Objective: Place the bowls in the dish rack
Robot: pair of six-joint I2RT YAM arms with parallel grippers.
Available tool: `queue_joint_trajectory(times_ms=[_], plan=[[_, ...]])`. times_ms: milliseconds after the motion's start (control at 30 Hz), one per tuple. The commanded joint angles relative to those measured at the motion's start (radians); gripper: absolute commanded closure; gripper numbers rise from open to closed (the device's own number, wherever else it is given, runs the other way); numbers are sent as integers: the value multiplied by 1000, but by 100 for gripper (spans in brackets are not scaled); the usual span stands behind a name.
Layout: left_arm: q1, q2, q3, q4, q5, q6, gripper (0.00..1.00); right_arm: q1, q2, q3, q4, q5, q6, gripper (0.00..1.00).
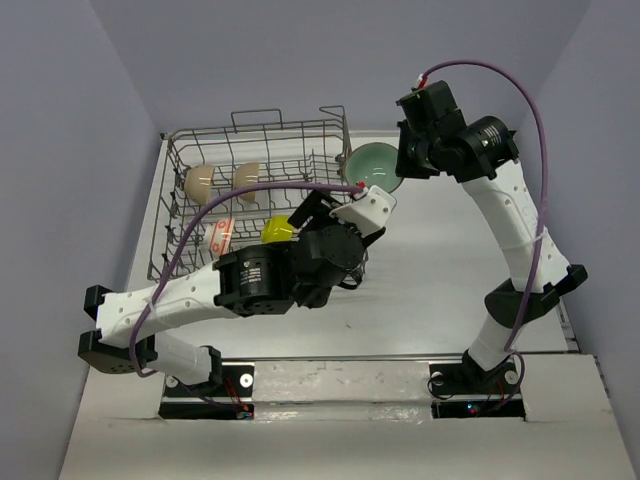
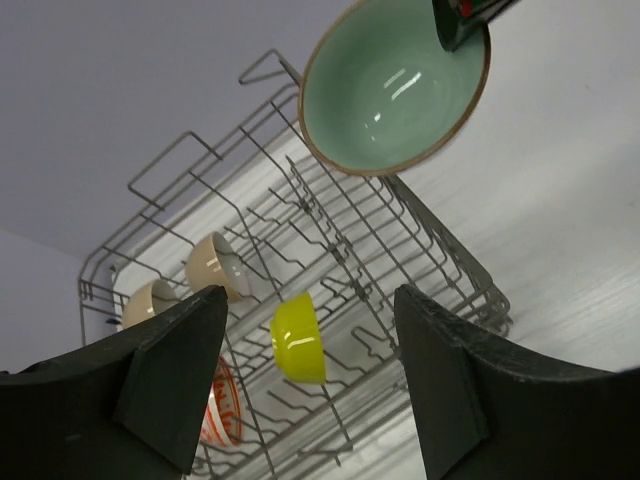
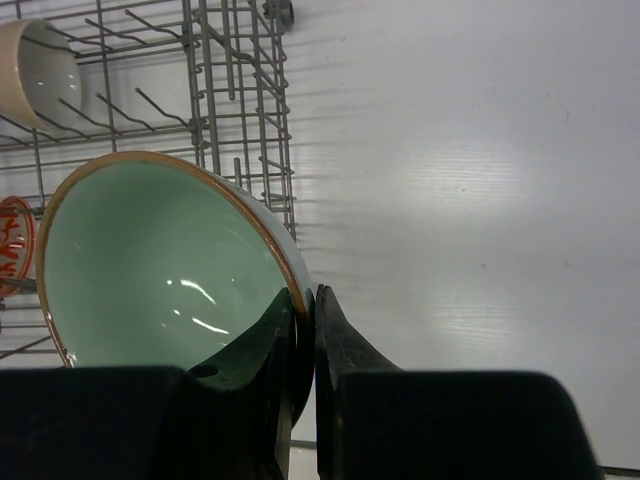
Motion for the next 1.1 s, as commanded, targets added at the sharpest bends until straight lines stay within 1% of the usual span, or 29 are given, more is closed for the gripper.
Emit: queue_joint_trajectory(times_ms=[0,33,100,167,200,300,467,800,933,1067], plan=[[-26,-55,-73,221,-143,178,20,14,-39,2,-17,47,-6,99],[-26,-61,-100,269,-147,244,19,24,-44,-7,-17,50,-6,99],[-26,-64,-141,355,-137,290,19,24,-61,-25,-19,53,-6,99],[-26,-54,-149,375,-97,315,19,34,-68,-29,-17,56,-8,99],[-26,-43,-166,403,-62,351,19,34,-73,-29,-17,52,-12,99],[-26,-14,-178,444,-35,410,19,43,-84,-32,-17,47,-17,99],[-29,38,-170,449,86,422,19,52,-99,-39,-17,81,-28,99],[-29,117,-92,440,170,461,18,63,-144,-47,43,99,-62,99],[-27,138,-58,437,178,479,18,98,-185,-94,96,125,-88,99],[-24,147,-31,428,196,491,18,123,-252,-200,191,173,-114,99]])
